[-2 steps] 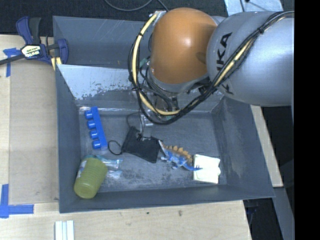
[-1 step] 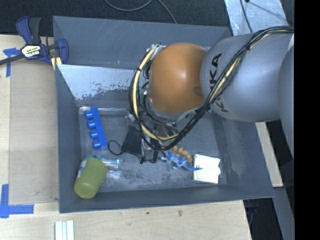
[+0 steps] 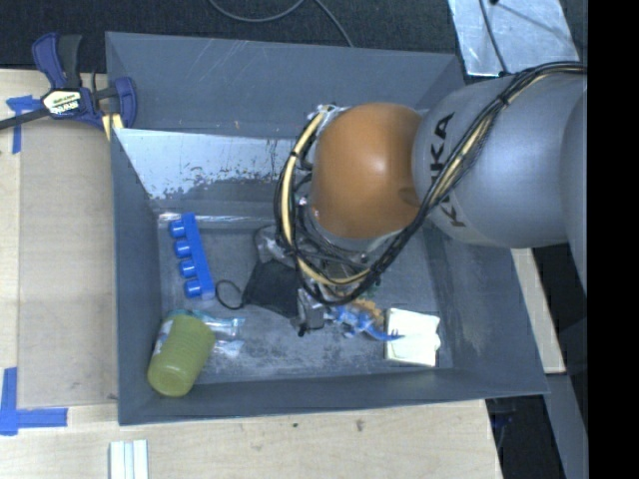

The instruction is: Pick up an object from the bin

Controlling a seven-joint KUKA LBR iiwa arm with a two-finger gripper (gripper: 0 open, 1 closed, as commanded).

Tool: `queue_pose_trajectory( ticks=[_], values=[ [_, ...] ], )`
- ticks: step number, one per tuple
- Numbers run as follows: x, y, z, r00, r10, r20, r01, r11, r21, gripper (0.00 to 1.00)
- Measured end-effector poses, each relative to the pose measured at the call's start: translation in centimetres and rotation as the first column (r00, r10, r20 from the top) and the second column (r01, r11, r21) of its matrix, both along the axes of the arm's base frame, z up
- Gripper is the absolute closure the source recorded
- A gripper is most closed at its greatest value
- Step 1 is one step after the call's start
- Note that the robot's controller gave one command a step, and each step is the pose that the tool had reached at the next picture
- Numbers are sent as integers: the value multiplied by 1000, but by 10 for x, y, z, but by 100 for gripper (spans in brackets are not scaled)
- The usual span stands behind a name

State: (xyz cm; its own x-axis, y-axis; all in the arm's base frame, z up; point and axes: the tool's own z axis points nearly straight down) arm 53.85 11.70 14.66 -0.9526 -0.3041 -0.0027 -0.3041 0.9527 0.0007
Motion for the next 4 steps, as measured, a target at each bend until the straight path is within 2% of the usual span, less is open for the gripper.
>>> queue_pose_trajectory(
  ticks=[1, 2, 3, 4],
  values=[
    [10, -6, -3, 999, 47, 5, -47, 999, -1, 0],
    [12, 13, 5, 996, 85, 5, -85, 996, 0, 0],
    [19, 14, -4, 1000, -6, 7, 6, 1000, 2, 0],
    [27, 18, -15, 965, -264, 6, 264, 965, 4, 0]
  ],
)
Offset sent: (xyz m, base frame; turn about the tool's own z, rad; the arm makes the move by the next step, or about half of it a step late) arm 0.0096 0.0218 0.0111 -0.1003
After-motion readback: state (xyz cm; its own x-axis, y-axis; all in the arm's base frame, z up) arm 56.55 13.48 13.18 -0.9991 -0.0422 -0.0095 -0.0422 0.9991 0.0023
